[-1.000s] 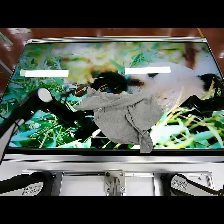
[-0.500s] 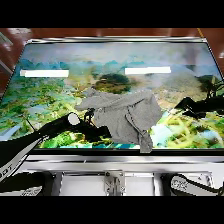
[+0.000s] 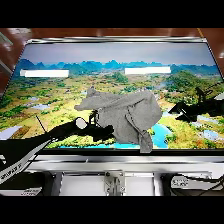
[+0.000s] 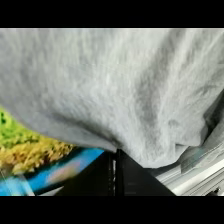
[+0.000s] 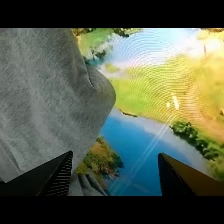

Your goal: Fold the shirts.

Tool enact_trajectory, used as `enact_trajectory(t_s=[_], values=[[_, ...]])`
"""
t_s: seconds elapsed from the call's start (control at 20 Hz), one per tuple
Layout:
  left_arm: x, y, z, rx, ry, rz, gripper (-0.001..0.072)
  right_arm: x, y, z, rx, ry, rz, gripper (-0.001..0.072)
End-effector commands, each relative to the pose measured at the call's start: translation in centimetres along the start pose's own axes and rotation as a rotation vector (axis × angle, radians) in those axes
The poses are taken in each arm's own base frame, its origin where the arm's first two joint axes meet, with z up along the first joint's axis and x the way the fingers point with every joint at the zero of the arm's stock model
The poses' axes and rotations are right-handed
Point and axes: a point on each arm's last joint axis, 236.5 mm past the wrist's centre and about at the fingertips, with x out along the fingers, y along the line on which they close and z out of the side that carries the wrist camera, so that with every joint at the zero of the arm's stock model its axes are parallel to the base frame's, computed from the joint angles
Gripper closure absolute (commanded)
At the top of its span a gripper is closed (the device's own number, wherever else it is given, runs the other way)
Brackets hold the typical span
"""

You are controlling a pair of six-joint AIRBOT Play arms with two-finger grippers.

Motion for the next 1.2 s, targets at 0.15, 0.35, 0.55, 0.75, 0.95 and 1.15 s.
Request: enact_trajectory(t_s=[0.15,0.35,0.55,0.75,0.95,1.15], values=[[-2.8,-1.4,2.9,0.088,-0.093,-0.043,0.0674,5.1,1.2,-0.8,-0.012,0.107,0.044,0.0069],[-4.9,-2.6,3.7,0.144,-0.139,-0.061,0.0674,9.1,3.4,0.3,-0.036,0.078,0.023,0.0069],[-7.4,-3.1,5.1,0.208,-0.203,-0.059,0.0674,10.1,5.7,0.6,-0.08,0.063,0.043,0.0645],[-14.6,-3.7,9.4,0.27,-0.37,-0.063,0.0676,4.9,8.7,0.6,-0.293,0.05,0.044,0.0659],[-31.9,-10.8,13.1,0.49,-0.749,-0.104,0.0676,-7.3,16.2,1.3,-0.599,-0.19,0.043,0.0659],[-55.5,-20.6,6.5,0.729,-1.281,-0.203,0.0676,-25.2,26.0,-0.5,-0.786,-0.722,0.031,0.0659]])
